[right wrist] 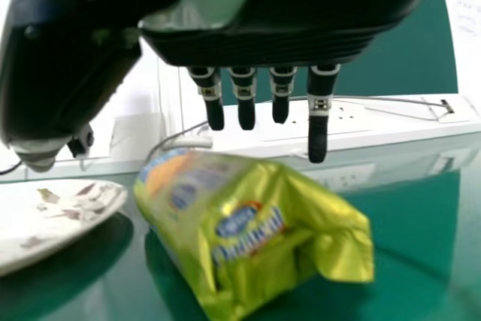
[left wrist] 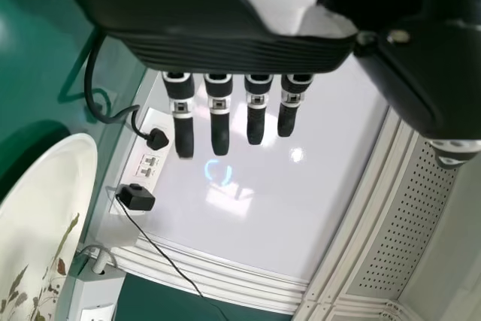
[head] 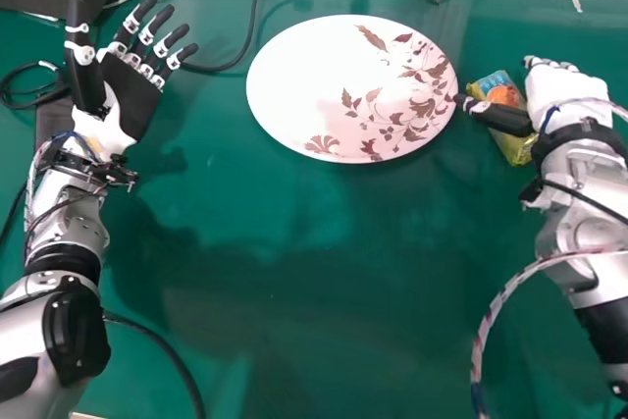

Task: Pick up biscuit and place it in the plate

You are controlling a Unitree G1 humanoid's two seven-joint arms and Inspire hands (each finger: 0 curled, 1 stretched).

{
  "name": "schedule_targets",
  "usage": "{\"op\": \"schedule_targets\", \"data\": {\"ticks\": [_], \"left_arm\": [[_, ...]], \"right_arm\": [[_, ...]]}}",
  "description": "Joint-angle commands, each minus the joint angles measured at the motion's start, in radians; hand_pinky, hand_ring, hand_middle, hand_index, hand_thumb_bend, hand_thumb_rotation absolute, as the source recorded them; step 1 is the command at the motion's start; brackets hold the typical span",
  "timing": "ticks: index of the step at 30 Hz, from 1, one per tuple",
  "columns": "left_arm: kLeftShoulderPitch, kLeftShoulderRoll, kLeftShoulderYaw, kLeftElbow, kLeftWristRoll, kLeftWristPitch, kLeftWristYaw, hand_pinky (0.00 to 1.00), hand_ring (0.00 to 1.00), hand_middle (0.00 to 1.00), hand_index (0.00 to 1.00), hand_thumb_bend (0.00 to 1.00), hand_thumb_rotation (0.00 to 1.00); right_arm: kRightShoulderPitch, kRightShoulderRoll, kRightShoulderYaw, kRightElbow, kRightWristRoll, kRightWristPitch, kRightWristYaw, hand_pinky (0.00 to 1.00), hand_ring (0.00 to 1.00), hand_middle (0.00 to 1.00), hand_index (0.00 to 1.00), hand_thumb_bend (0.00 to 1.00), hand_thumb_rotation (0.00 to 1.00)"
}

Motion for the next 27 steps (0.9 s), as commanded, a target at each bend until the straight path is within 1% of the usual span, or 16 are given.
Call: {"op": "schedule_targets", "data": {"ticks": [1, 2, 4, 5, 7, 9, 11, 14, 16, 17, 20, 27], "left_arm": [[-0.013, 0.014, 0.01, 0.008, -0.01, 0.001, -0.007, 0.82, 0.89, 0.97, 0.99, 0.99, 0.54], [-0.013, 0.014, 0.01, 0.009, -0.01, -0.001, -0.007, 0.83, 0.89, 0.97, 0.99, 1.0, 0.54], [-0.014, 0.015, 0.011, 0.011, -0.011, 0.003, -0.013, 0.8, 0.88, 0.96, 0.98, 1.0, 0.55], [-0.015, 0.015, 0.012, 0.012, -0.013, 0.004, -0.016, 0.81, 0.88, 0.96, 0.98, 1.0, 0.54], [-0.015, 0.014, 0.013, 0.012, -0.013, 0.003, -0.016, 0.86, 0.89, 0.97, 0.99, 1.0, 0.54], [-0.015, 0.013, 0.013, 0.013, -0.013, 0.0, -0.016, 0.89, 0.9, 0.97, 0.99, 1.0, 0.52], [-0.016, 0.013, 0.015, 0.014, -0.014, 0.003, -0.019, 0.85, 0.9, 0.97, 0.99, 1.0, 0.51], [-0.018, 0.013, 0.017, 0.015, -0.015, 0.009, -0.021, 0.8, 0.9, 0.97, 0.99, 1.0, 0.52], [-0.017, 0.014, 0.016, 0.014, -0.012, 0.007, -0.021, 0.8, 0.9, 0.96, 0.99, 1.0, 0.52], [-0.017, 0.014, 0.017, 0.014, -0.013, 0.009, -0.023, 0.77, 0.89, 0.96, 0.99, 1.0, 0.53], [-0.017, 0.014, 0.016, 0.013, -0.011, 0.005, -0.021, 0.79, 0.9, 0.96, 1.0, 1.0, 0.52], [-0.018, 0.015, 0.02, 0.014, -0.015, 0.006, -0.031, 0.78, 0.89, 0.96, 0.99, 1.0, 0.49]], "right_arm": [[0.019, 0.006, 0.003, -0.001, -0.011, 0.008, -0.014, 0.72, 0.92, 1.0, 1.0, 1.0, 0.48], [0.023, 0.007, 0.002, 0.001, -0.014, 0.008, -0.021, 0.71, 0.92, 1.0, 1.0, 1.0, 0.48], [0.033, 0.009, -0.004, 0.005, -0.014, 0.004, -0.042, 0.72, 0.92, 1.0, 1.0, 1.0, 0.48], [0.036, 0.01, -0.006, 0.008, -0.014, 0.006, -0.047, 0.72, 0.92, 1.0, 1.0, 1.0, 0.48], [0.039, 0.01, -0.01, 0.013, -0.009, 0.014, -0.048, 0.72, 0.93, 1.0, 1.0, 1.0, 0.48], [0.044, 0.01, -0.013, 0.009, -0.008, 0.023, -0.043, 0.72, 0.93, 1.0, 1.0, 1.0, 0.48], [0.053, 0.009, -0.013, 0.002, -0.008, 0.024, -0.042, 0.72, 0.92, 1.0, 1.0, 1.0, 0.48], [0.06, 0.011, -0.006, 0.0, -0.012, 0.026, -0.041, 0.72, 0.92, 1.0, 1.0, 1.0, 0.48], [0.063, 0.01, -0.004, 0.002, -0.01, 0.018, -0.043, 0.72, 0.92, 1.0, 1.0, 1.0, 0.48], [0.062, 0.01, -0.002, 0.003, -0.009, 0.015, -0.041, 0.72, 0.93, 1.0, 1.0, 1.0, 0.47], [0.061, 0.011, 0.0, 0.006, -0.01, 0.011, -0.044, 0.72, 0.92, 1.0, 1.0, 1.0, 0.47], [0.062, 0.008, 0.004, 0.028, -0.008, -0.011, -0.054, 0.72, 0.92, 1.0, 1.0, 1.0, 0.47]]}}
